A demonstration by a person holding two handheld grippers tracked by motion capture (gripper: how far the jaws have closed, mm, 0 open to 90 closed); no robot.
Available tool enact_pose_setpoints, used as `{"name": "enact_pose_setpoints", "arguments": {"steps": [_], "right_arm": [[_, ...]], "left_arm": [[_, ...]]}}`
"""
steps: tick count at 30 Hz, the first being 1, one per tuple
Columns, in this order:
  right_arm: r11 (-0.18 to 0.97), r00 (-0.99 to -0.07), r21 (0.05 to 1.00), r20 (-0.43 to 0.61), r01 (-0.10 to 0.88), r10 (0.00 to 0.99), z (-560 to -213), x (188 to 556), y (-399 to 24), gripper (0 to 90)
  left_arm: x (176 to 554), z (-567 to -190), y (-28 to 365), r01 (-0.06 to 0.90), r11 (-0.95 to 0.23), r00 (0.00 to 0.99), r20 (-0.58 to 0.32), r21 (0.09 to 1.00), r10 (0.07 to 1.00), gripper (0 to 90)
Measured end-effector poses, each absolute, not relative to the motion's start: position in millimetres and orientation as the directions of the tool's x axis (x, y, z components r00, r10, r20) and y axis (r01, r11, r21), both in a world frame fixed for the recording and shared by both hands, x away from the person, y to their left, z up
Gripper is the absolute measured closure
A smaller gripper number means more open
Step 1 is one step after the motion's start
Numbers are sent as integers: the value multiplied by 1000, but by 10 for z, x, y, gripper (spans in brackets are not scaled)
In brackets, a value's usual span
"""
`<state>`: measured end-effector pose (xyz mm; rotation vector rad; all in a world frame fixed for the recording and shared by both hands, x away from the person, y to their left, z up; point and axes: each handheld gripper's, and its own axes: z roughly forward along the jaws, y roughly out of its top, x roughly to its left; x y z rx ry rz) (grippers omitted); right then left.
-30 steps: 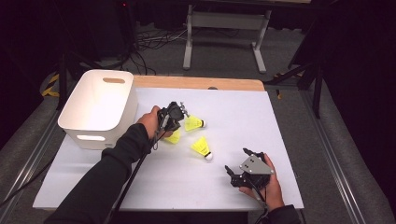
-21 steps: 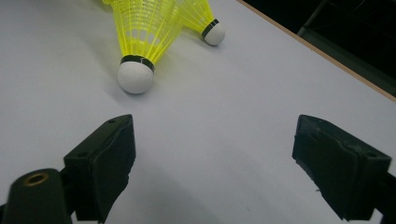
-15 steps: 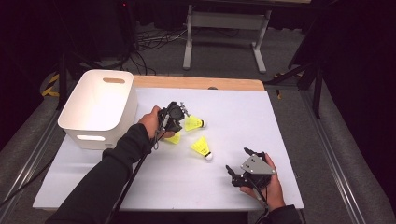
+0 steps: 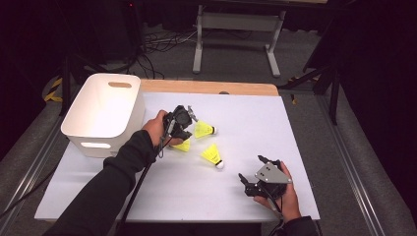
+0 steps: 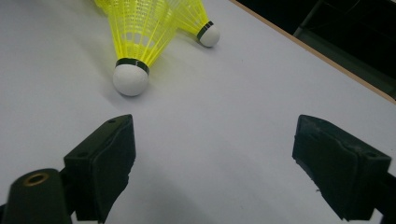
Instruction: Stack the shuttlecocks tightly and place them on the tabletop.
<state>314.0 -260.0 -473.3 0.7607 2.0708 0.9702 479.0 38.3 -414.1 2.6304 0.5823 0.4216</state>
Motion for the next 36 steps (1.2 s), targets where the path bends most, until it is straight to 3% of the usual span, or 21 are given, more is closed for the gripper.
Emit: {"name": "enact_pose_setpoints", "arguments": {"steps": [8,23,36], "right_arm": [[541,-568,816,-352,204,744,-4732,3142,-2614,142],[521,-555,828,-340,206,759,-4693,3110,-2667,142],[492,-569,847,-307,202,763,-4643,3071,-2654,142]], "left_arm": [[4710,-4113,408,303,-835,874,215,460,436,627],[4351,-3974,636,172,-788,847,320,591,425,594],[4035,-3965,909,56,-721,784,417,691,460,456]]}}
